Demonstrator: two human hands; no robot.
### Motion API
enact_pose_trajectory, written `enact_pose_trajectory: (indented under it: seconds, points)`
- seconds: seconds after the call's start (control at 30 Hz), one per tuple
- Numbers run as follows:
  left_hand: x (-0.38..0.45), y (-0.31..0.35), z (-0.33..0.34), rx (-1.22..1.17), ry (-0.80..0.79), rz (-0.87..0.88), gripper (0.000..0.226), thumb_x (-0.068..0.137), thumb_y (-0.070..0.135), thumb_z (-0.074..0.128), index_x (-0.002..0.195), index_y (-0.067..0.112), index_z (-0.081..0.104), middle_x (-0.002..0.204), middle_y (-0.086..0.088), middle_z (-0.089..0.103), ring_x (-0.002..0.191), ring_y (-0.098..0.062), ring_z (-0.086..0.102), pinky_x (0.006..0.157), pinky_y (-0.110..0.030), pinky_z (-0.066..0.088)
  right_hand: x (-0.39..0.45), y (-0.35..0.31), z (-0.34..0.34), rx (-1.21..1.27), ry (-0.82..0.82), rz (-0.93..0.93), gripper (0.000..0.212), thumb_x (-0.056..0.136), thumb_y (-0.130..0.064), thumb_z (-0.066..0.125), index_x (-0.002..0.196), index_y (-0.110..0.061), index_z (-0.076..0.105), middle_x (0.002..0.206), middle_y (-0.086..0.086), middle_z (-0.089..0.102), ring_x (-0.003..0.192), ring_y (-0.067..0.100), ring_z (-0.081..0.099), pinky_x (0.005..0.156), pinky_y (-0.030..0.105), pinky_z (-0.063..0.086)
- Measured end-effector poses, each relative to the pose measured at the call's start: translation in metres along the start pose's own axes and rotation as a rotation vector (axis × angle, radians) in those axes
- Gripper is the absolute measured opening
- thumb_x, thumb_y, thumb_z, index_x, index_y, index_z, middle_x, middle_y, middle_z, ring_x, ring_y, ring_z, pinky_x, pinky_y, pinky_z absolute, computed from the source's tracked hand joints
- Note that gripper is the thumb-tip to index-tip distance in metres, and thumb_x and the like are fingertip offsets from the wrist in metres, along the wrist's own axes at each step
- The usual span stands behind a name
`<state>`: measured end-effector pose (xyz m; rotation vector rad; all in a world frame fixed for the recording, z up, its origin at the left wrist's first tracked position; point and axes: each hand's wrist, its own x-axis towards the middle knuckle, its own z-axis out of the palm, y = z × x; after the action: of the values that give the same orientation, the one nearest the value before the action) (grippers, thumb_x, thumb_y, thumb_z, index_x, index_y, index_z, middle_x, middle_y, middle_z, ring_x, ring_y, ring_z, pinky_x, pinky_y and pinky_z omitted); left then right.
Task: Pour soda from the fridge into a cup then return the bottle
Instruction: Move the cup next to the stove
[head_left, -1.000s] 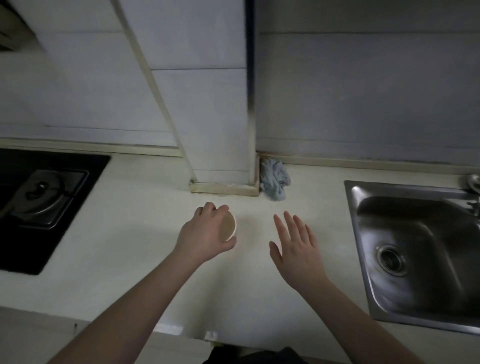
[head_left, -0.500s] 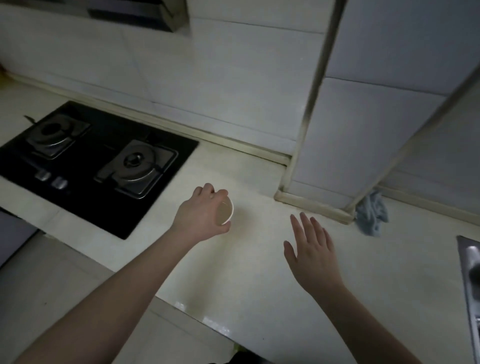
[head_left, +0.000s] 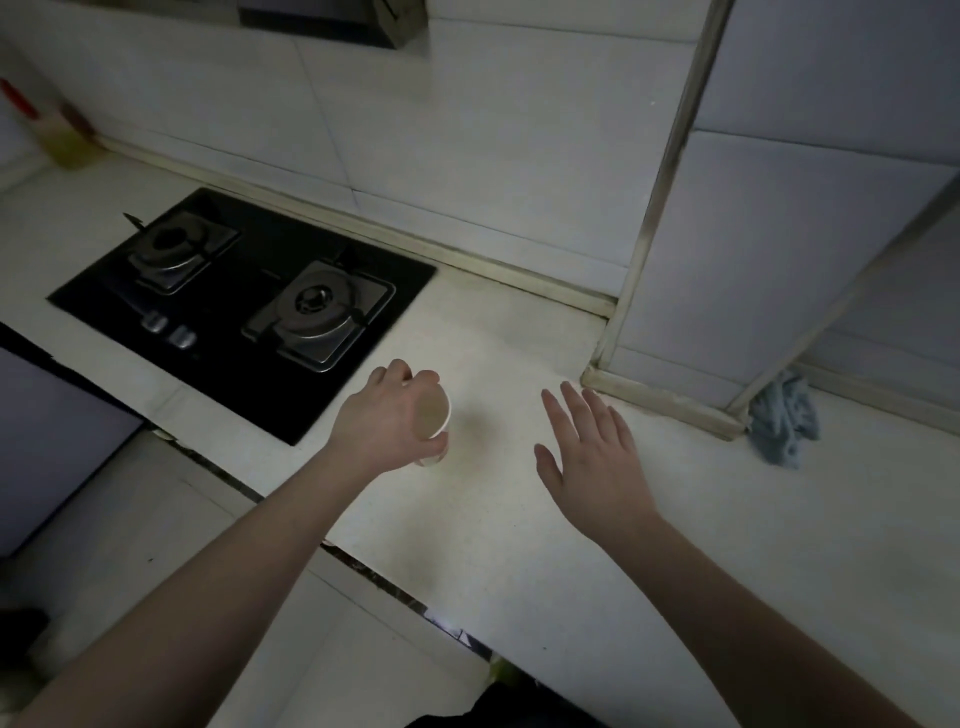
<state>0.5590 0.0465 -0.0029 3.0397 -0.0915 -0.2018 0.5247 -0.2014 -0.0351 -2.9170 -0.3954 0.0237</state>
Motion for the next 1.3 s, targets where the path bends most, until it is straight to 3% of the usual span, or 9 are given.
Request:
enact_pose_trajectory:
  seconds: [0.13,0.37,0.57,0.87,1.3]
  points:
    - [-0.007,0.008,-0.003,-0.042,0.018,0.006,0.074,0.074,0.056,0.068,0.138,0.035,0.038,0.128,0.004,0.043,0.118,-0.018,0.042,0.071,-0.031,0.044,-0.002,-0.008,-0.001,0.029,0.003,-0.019,0.062,0.095,-0.047,0.022,0.149,-0.018,0.027,0.154,0.009,0.03,0.143,0.03,0.025,0.115,0.046,0.02]
    - [-0.002,-0.009,-0.009,-0.078,0.018,0.061,0.07,0.075,0.056,0.067,0.136,0.038,0.038,0.124,0.003,0.042,0.118,-0.017,0.041,0.074,-0.034,0.05,0.007,-0.044,-0.004,0.059,-0.015,-0.018,0.073,0.087,-0.057,-0.002,0.152,-0.025,0.01,0.16,0.003,0.011,0.147,0.025,0.009,0.119,0.044,0.009]
    - [0.024,-0.058,-0.005,-0.031,-0.012,0.157,0.072,0.073,0.057,0.068,0.135,0.037,0.038,0.125,0.004,0.041,0.117,-0.017,0.041,0.073,-0.03,0.046,0.034,-0.096,0.015,0.099,0.013,0.048,0.069,0.091,-0.055,0.007,0.151,-0.022,0.019,0.158,0.006,0.019,0.145,0.027,0.018,0.117,0.045,0.014]
    - [0.076,-0.142,0.004,0.012,-0.046,0.349,0.07,0.074,0.059,0.067,0.132,0.033,0.038,0.125,0.0,0.04,0.116,-0.021,0.042,0.076,-0.037,0.052,0.099,-0.187,0.047,0.09,-0.038,0.196,0.062,0.099,-0.05,0.024,0.153,-0.025,0.005,0.161,0.003,0.005,0.148,0.024,0.004,0.118,0.041,0.004]
    - [0.116,-0.168,0.022,0.046,-0.16,0.485,0.074,0.074,0.057,0.07,0.135,0.031,0.035,0.13,-0.002,0.036,0.119,-0.021,0.038,0.079,-0.04,0.055,0.123,-0.198,0.055,0.036,-0.076,0.306,0.064,0.099,-0.051,0.026,0.153,-0.025,0.002,0.161,0.004,0.001,0.147,0.025,-0.001,0.119,0.044,0.004]
